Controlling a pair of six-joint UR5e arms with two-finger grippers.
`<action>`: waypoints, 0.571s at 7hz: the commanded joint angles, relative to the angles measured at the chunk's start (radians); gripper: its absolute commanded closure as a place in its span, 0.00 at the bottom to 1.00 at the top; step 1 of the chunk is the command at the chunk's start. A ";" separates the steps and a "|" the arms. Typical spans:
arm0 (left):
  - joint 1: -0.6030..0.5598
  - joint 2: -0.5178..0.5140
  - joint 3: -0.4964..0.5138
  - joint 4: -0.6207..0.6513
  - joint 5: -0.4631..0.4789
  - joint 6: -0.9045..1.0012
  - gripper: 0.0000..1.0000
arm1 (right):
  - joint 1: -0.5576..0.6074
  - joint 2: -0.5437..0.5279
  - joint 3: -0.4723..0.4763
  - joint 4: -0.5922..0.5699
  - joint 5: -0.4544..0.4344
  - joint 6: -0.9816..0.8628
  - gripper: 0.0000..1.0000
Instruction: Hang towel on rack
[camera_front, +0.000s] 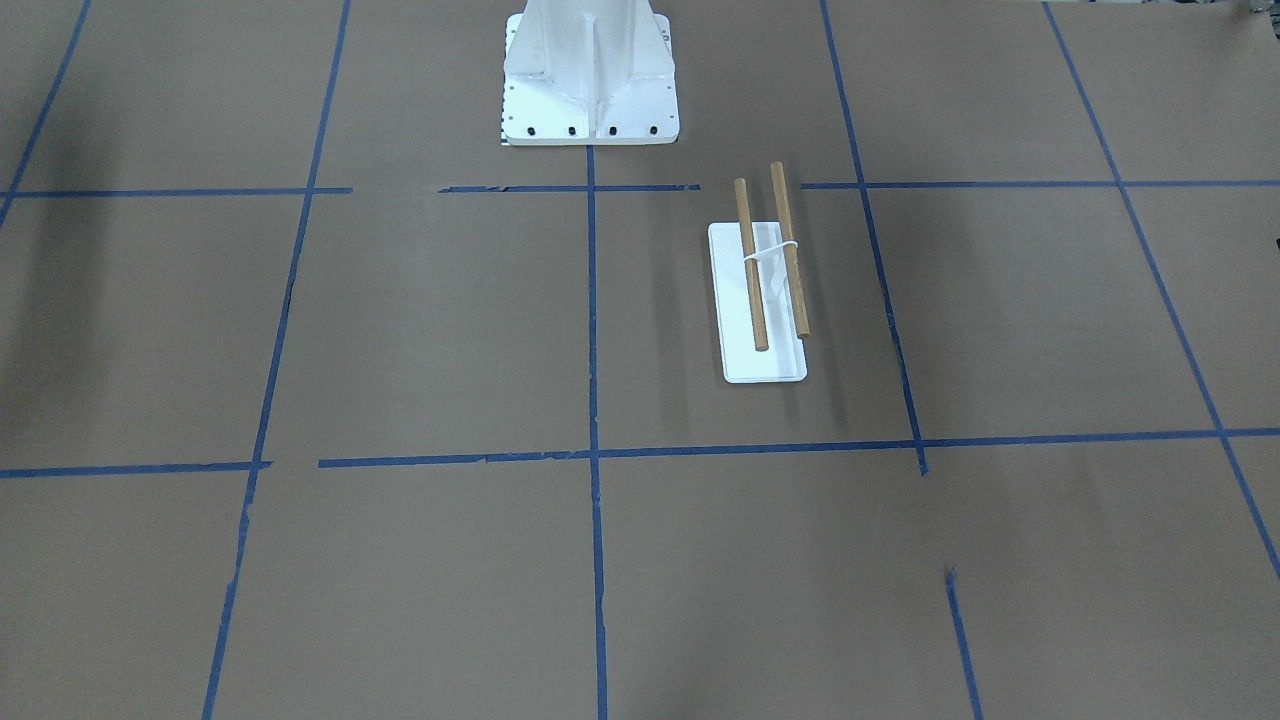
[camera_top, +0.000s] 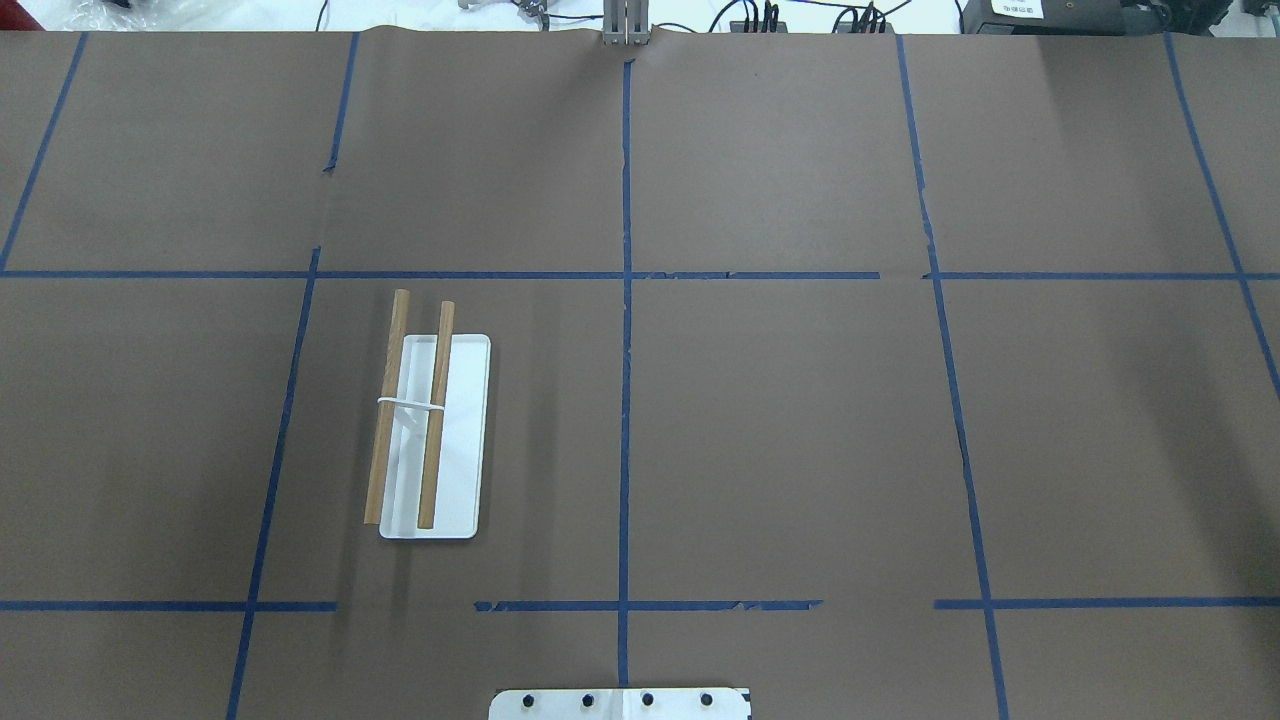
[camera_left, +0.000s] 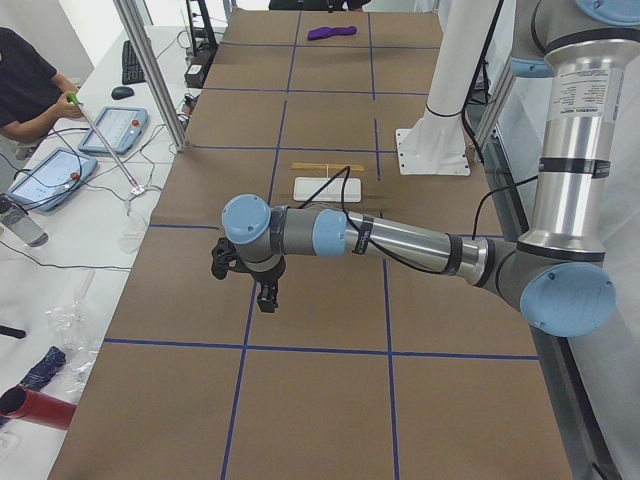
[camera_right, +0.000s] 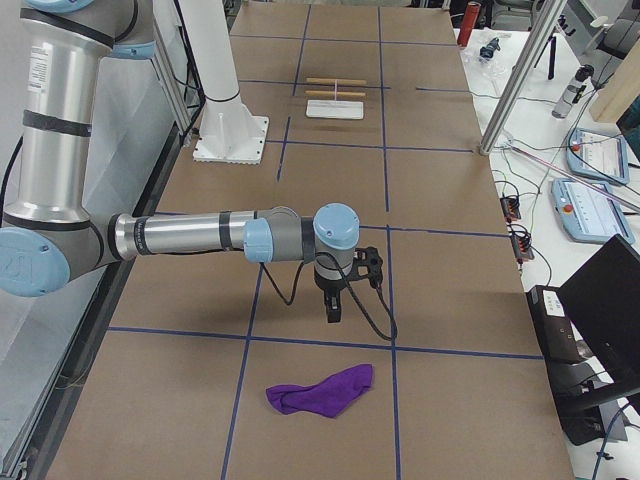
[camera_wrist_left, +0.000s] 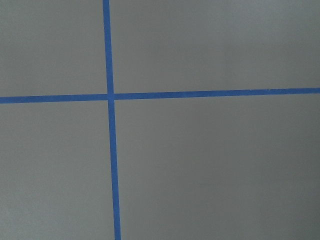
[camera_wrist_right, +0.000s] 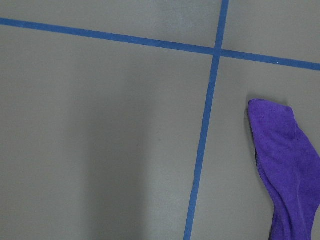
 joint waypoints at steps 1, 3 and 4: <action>0.002 -0.002 -0.045 -0.003 -0.005 -0.004 0.00 | -0.012 -0.025 0.013 0.035 0.004 -0.013 0.00; 0.011 0.001 -0.057 -0.003 -0.074 -0.002 0.00 | -0.030 -0.039 0.003 0.043 -0.011 -0.013 0.00; 0.011 0.001 -0.054 -0.003 -0.074 0.000 0.00 | -0.030 -0.028 -0.044 0.052 -0.021 -0.016 0.00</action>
